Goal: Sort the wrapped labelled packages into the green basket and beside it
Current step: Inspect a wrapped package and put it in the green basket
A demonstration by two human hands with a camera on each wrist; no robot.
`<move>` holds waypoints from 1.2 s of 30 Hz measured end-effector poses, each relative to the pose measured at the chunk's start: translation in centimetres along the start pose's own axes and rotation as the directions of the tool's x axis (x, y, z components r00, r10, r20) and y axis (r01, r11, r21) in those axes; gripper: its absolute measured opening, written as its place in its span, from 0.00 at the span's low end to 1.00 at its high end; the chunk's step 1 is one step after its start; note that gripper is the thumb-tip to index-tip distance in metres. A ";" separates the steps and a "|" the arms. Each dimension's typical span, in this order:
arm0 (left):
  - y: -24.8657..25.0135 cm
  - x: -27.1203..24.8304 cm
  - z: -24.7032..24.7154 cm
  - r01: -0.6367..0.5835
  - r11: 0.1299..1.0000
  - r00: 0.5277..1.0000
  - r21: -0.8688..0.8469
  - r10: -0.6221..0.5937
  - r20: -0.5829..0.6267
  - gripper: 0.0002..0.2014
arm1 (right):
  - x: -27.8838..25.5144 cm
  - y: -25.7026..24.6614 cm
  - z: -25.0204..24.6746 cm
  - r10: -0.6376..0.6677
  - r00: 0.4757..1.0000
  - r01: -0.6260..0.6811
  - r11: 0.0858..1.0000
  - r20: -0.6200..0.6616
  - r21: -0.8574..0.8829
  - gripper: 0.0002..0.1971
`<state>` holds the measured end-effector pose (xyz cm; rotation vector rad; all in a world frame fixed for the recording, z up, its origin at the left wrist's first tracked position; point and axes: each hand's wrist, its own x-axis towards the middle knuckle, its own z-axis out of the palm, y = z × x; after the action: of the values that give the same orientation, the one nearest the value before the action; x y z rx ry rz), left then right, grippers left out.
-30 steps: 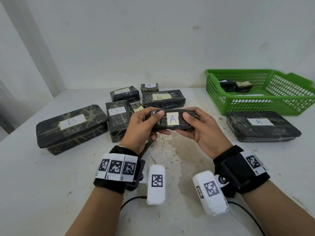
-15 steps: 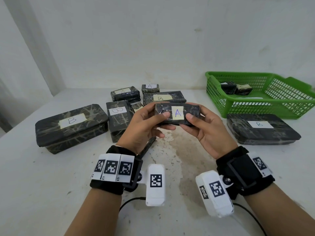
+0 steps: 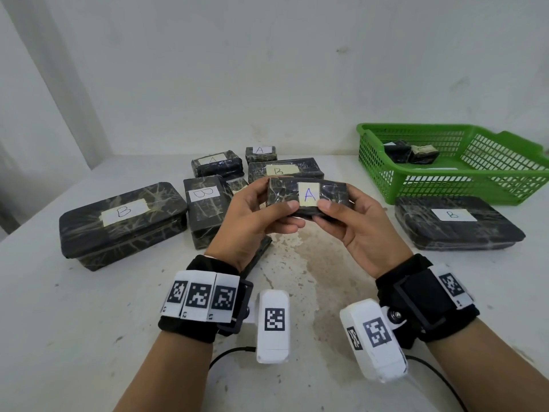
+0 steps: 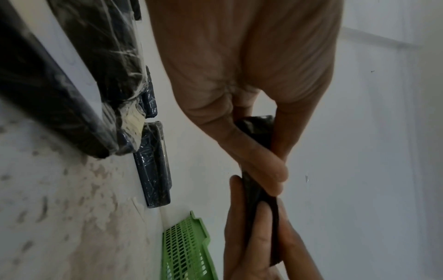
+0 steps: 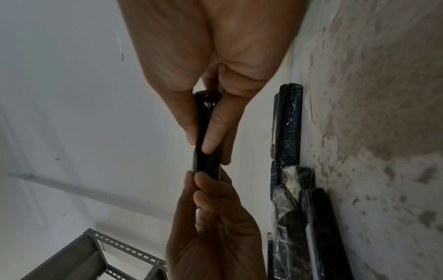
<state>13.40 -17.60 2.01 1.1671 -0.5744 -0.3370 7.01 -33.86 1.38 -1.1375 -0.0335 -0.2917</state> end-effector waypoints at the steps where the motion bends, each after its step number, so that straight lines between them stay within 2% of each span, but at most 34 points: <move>1: 0.0 0.0 0.0 0.003 1.000 1.000 0.001 -0.003 0.000 0.16 | 0.0 0.0 0.0 -0.001 1.000 0.001 1.000 0.002 -0.004 0.21; 9: 0.6 -0.3 0.2 -0.017 0.999 0.999 -0.037 0.019 0.046 0.15 | -0.3 -0.3 0.2 -0.082 0.997 0.081 0.995 -0.010 -0.064 0.18; 14: 0.5 -0.2 0.0 -0.015 1.000 1.000 -0.023 0.016 0.022 0.13 | -0.2 -0.1 0.2 -0.072 0.997 0.071 0.995 -0.008 -0.073 0.17; 19: 0.2 -0.2 0.2 -0.006 1.000 0.998 -0.003 0.006 0.055 0.17 | 0.0 -0.1 -0.1 -0.088 0.996 0.085 0.989 -0.019 -0.120 0.14; 24: 0.3 0.0 -0.2 -0.012 1.000 1.000 -0.004 0.012 0.026 0.14 | 0.1 -0.5 -0.1 -0.037 0.999 0.039 0.997 0.030 -0.069 0.15; 29: 0.3 -0.1 0.0 0.011 0.999 0.998 -0.046 -0.008 0.057 0.17 | 0.2 -0.4 -0.3 -0.062 0.998 0.063 0.994 0.004 -0.085 0.09; 36: 0.1 0.0 -0.1 -0.014 0.998 1.000 -0.065 0.014 0.006 0.18 | 0.1 -0.2 -0.5 -0.082 0.996 0.087 0.985 0.040 -0.146 0.11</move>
<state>13.50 -17.50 2.06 1.0995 -0.5734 -0.3452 7.01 -34.42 1.40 -1.2901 -0.0917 -0.3546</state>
